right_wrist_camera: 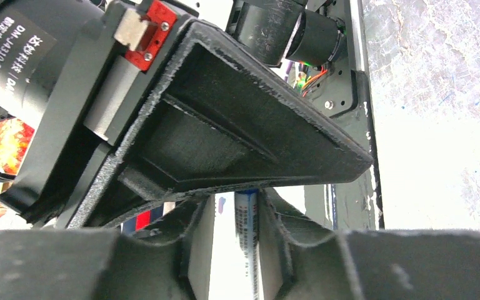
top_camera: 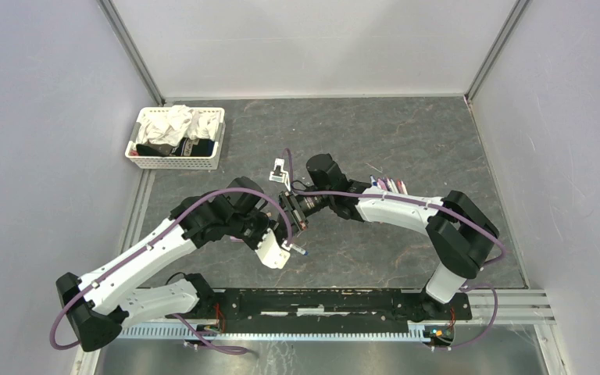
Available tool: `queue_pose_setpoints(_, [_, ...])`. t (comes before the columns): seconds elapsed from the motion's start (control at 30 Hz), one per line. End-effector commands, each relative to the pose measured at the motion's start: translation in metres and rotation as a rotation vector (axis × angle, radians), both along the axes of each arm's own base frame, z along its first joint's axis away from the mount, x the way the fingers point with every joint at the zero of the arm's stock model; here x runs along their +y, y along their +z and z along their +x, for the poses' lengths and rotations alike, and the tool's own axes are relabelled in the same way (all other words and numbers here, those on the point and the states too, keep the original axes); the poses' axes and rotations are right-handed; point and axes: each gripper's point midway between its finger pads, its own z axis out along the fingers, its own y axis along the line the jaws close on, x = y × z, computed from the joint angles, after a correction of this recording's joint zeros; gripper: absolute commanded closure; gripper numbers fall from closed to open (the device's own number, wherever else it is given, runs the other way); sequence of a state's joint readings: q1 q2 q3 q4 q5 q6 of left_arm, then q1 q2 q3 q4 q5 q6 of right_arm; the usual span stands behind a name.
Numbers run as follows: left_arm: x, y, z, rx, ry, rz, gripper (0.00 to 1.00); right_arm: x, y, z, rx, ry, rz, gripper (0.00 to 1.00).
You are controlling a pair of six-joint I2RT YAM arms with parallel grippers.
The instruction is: Open the pen caps
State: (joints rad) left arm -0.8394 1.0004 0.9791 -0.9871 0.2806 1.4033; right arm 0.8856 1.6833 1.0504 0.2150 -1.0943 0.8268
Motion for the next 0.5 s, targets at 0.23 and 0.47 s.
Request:
queue_pose_setpoints(0.23, [-0.005,0.009,0.006,-0.032,0.035,-0.032,0.98,-0.001,0.015,-0.004,-0.077,0.032,0.065,0.79])
queue_pose_setpoints(0.47, [-0.012,0.018,0.002,-0.006,0.019,-0.065,0.54,0.003,0.021,-0.001,-0.097,0.035,0.080,1.00])
